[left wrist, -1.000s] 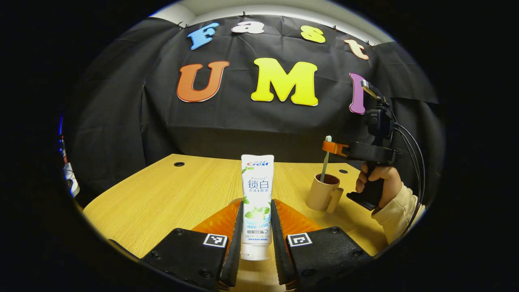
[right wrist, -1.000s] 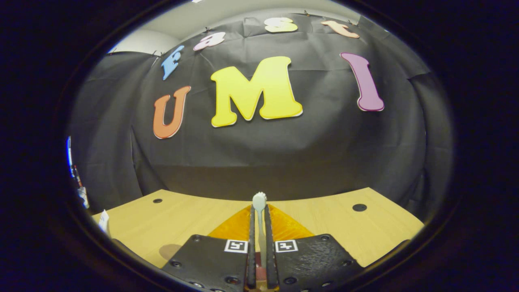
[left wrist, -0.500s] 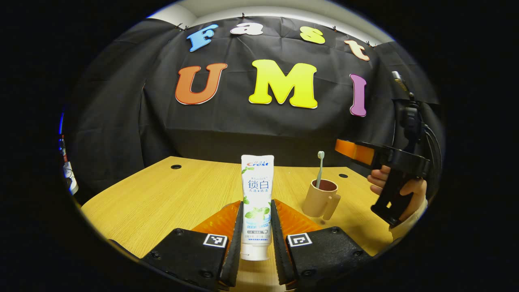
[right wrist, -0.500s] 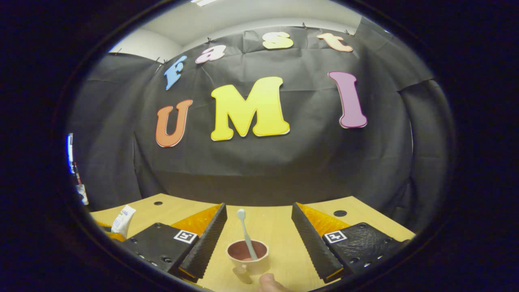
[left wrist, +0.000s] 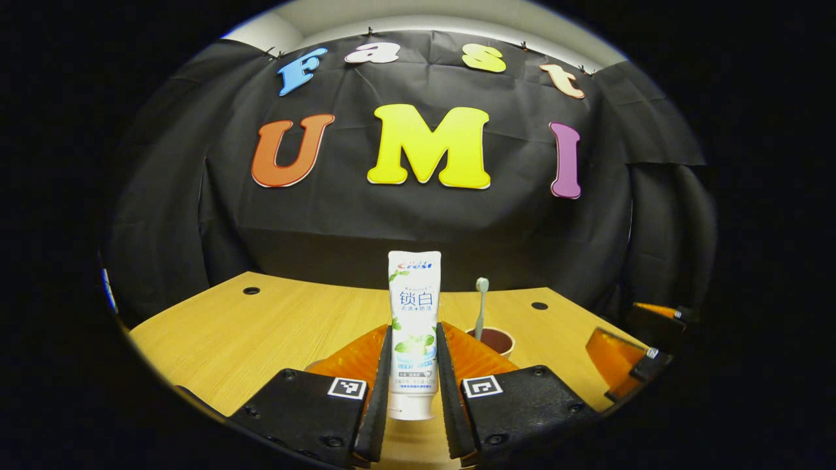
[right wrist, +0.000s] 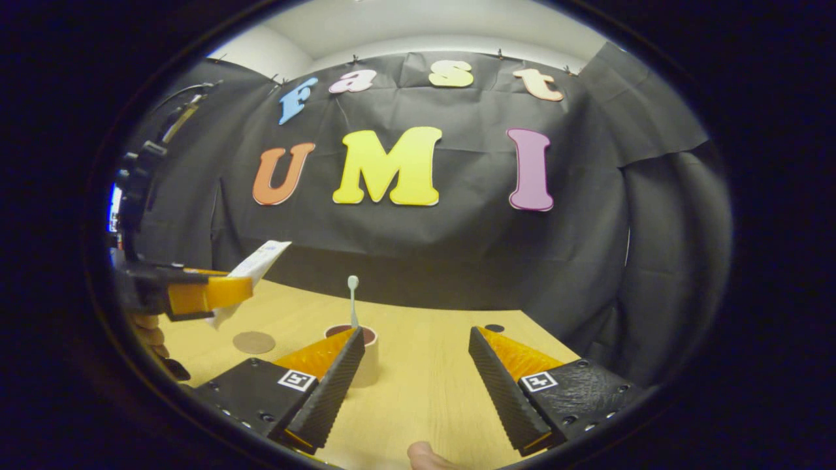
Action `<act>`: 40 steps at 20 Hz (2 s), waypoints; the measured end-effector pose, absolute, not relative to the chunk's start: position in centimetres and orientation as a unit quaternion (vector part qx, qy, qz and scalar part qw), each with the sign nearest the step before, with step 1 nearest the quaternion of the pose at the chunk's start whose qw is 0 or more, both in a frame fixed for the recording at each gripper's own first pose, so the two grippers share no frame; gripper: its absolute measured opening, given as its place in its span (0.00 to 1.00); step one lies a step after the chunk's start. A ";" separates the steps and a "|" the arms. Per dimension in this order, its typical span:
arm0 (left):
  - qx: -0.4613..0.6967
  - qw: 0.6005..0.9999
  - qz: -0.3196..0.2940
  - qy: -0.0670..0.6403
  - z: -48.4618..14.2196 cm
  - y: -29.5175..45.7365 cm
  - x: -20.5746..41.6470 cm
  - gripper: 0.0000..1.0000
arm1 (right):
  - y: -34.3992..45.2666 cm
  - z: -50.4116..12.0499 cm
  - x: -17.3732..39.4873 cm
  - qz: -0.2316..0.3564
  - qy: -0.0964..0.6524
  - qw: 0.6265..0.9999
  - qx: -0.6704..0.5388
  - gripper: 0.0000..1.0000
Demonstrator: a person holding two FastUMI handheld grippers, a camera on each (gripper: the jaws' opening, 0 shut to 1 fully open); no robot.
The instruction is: Put the toothbrush and toothpaste on the desktop into the cup, then pick up the cup and place it on the coaster on the desktop.
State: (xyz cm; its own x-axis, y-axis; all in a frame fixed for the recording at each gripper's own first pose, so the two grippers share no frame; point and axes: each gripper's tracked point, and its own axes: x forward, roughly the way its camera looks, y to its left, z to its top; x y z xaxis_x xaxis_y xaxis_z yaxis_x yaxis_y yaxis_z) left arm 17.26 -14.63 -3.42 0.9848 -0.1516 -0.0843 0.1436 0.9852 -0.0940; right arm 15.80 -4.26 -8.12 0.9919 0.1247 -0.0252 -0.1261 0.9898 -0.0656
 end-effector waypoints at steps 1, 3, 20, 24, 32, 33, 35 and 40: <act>-0.048 0.995 -0.079 0.040 -3.0 -15.8 18.1 0.43 | -4.7 -8.5 15.5 0.063 0.017 0.998 -0.024 0.98; -0.053 0.994 -0.091 0.029 -2.1 -18.1 19.6 0.40 | -5.3 -9.3 15.2 0.069 0.024 0.997 -0.014 0.98; -0.038 0.993 -0.107 0.016 -2.5 -23.0 23.9 0.45 | -7.9 -10.6 16.3 0.071 0.053 0.994 0.068 0.96; -0.027 0.993 -0.110 0.016 -2.4 -22.8 23.0 0.49 | -7.3 -10.5 16.0 0.069 0.058 0.994 0.068 0.96; -0.045 0.993 -0.103 0.044 -3.3 -19.1 19.5 0.56 | -5.3 -8.7 14.2 0.056 0.043 0.997 0.036 0.96; -0.043 0.993 -0.098 0.039 -3.1 -18.3 19.1 0.57 | -5.0 -8.6 14.2 0.056 0.044 0.997 0.031 0.96; -0.037 0.994 -0.095 0.035 -3.2 -16.9 18.0 0.60 | -4.2 -8.3 14.1 0.056 0.051 0.997 0.024 0.96; -0.027 0.995 -0.090 0.036 -4.1 -14.0 15.6 0.75 | -2.6 -7.4 14.6 0.051 0.062 0.997 0.001 0.96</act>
